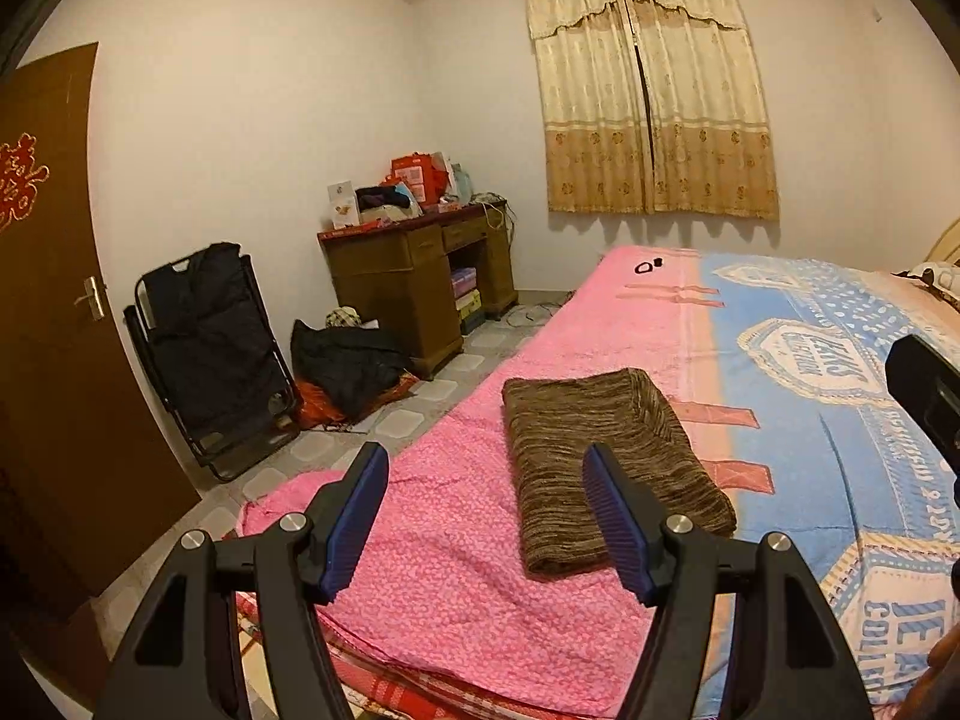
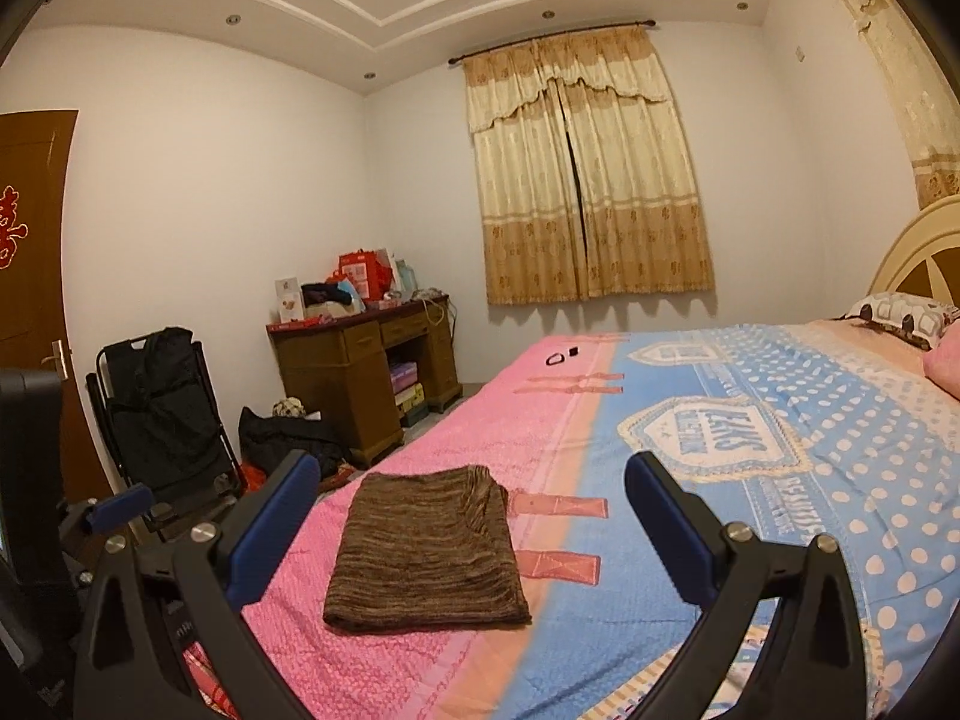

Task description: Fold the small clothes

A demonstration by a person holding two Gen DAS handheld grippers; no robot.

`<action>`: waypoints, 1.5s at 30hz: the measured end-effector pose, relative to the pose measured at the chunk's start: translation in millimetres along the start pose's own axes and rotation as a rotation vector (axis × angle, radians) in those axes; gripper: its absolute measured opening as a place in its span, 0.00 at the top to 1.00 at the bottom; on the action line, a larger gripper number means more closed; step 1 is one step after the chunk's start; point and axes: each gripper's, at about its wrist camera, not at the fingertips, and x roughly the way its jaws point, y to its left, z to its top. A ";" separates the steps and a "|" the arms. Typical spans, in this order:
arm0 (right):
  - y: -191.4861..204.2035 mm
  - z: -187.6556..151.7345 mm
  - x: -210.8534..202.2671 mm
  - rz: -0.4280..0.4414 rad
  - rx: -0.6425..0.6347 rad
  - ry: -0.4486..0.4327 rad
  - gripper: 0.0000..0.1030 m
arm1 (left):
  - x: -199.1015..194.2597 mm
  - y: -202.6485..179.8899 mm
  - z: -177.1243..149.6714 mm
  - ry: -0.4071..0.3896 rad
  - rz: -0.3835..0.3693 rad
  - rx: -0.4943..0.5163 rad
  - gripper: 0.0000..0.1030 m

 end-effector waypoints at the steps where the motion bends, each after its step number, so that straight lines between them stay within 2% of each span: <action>1: -0.3 -0.6 0.5 -0.001 0.003 0.004 0.00 | -0.5 0.3 -0.5 0.004 -0.003 -0.001 0.34; 45: -10.5 -6.4 2.1 -0.020 0.029 0.036 0.00 | 10.9 -2.4 -6.7 0.059 -0.007 0.009 0.34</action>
